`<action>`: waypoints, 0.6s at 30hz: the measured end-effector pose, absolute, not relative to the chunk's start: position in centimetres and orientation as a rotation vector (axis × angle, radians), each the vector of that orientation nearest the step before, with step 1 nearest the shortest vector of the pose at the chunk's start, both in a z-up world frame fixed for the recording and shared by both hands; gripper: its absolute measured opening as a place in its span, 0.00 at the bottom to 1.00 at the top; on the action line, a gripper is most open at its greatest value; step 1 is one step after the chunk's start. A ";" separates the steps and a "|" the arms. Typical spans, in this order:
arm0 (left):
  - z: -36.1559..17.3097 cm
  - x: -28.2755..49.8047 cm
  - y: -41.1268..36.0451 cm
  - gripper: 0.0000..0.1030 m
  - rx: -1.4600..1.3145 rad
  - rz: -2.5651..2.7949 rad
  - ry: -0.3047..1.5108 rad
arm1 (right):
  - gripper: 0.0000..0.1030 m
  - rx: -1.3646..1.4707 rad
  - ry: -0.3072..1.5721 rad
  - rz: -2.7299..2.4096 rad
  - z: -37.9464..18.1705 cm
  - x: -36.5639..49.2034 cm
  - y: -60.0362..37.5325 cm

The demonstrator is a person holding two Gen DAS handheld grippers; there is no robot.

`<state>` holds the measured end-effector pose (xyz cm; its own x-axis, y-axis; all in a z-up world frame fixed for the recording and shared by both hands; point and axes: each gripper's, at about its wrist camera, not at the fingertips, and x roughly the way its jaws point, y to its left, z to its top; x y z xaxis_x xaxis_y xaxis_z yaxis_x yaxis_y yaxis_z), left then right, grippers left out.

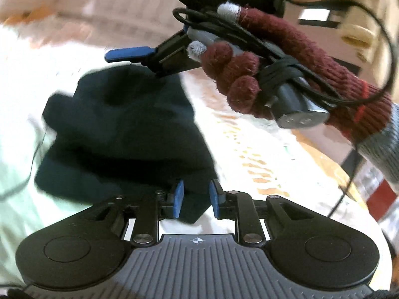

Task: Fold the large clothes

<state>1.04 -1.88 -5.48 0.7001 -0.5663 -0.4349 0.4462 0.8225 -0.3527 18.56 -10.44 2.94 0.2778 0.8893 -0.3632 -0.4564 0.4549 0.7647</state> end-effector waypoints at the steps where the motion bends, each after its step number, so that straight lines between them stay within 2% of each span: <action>1: -5.1 0.7 -1.9 0.23 -0.208 -0.583 0.532 | 0.87 0.587 0.840 0.977 3.8 18.3 -11.2; 5: -3.1 0.6 -2.4 0.31 -0.139 -0.619 0.414 | 0.89 0.517 0.719 0.881 5.9 16.7 -15.5; 9: -1.9 2.0 -3.9 0.34 -0.030 -0.600 0.318 | 0.90 0.506 0.643 0.708 5.8 15.1 -19.8; 15: -2.6 6.1 -3.4 0.34 -0.027 -0.483 0.395 | 0.89 0.427 0.612 0.465 3.3 12.6 -23.3; 17: -3.3 7.1 -2.4 0.34 -0.049 -0.417 0.443 | 0.81 0.332 0.619 0.426 2.5 11.8 -23.1; 18: -3.8 7.7 -1.8 0.34 -0.058 -0.381 0.469 | 0.72 0.288 0.623 0.423 2.1 11.2 -23.1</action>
<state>7.69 -1.82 -3.84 0.8230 -0.3714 -0.4298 0.3450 0.9279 -0.1414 11.17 -23.09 2.08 0.7318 0.4635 -0.4996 -0.2937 0.8760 0.3826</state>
